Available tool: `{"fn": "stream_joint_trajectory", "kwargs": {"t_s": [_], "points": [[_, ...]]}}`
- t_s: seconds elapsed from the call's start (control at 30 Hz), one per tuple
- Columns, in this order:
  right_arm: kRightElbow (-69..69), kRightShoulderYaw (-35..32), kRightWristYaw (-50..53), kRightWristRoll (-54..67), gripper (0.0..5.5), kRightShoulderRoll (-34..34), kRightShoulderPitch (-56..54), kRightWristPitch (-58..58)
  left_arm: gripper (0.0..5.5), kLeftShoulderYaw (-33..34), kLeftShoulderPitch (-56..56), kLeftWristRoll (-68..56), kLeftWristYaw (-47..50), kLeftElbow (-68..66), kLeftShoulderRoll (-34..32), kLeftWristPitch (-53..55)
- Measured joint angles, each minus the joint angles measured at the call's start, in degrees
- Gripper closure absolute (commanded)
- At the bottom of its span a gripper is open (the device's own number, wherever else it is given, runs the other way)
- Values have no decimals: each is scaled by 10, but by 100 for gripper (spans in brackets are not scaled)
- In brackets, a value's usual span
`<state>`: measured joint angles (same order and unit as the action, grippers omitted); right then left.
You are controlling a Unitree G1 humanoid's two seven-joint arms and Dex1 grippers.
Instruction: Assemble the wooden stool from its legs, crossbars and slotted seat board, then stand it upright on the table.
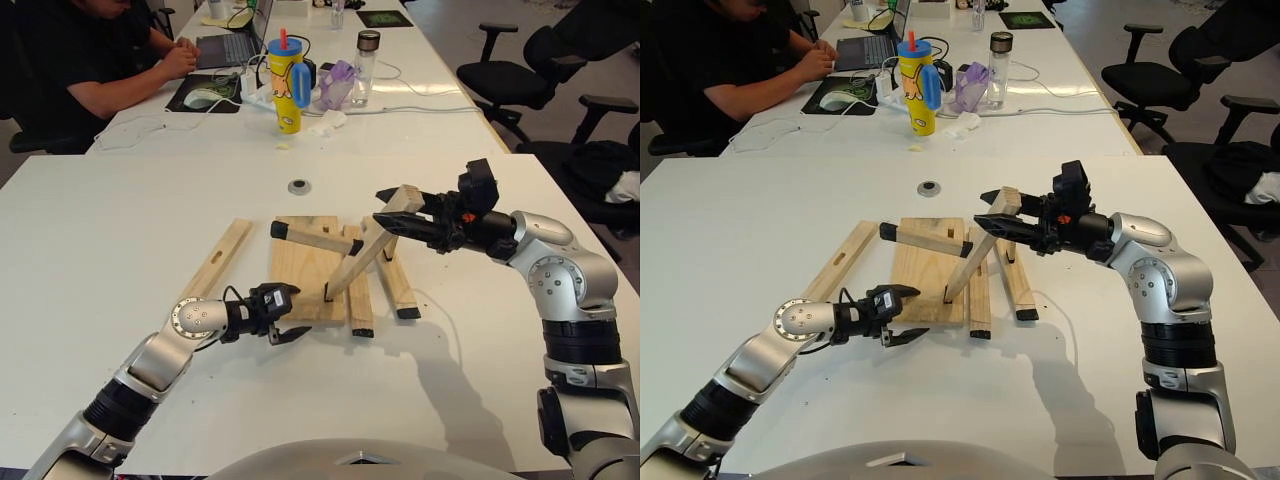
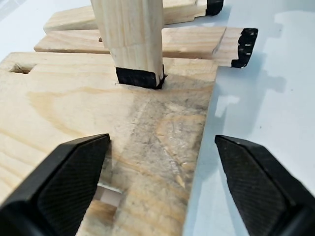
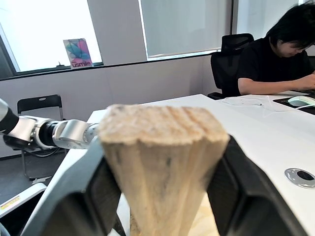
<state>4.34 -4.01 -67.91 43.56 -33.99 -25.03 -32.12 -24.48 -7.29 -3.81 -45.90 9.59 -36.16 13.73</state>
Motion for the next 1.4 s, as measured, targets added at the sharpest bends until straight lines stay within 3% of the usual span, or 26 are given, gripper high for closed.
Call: {"fn": "stream_joint_trajectory", "kwargs": {"t_s": [0.37,0.73,0.77,0.93,1.27,1.4], "points": [[15,69,-38,-51,338,-7,-8,78,154,-6,-3,29,-1,-16,19,-8],[-3,90,-17,-77,339,1,-5,118,154,-15,-3,72,39,-24,56,-8],[-4,91,-14,-79,302,4,-5,122,154,-16,-4,75,42,-26,58,-7],[-25,108,15,-123,245,18,11,124,154,-20,-11,89,66,-32,78,8],[9,58,64,-155,245,-1,12,149,154,-17,-31,108,105,-54,87,28],[63,12,92,-157,245,-46,127,118,154,-10,-32,108,108,-60,84,32]]}}
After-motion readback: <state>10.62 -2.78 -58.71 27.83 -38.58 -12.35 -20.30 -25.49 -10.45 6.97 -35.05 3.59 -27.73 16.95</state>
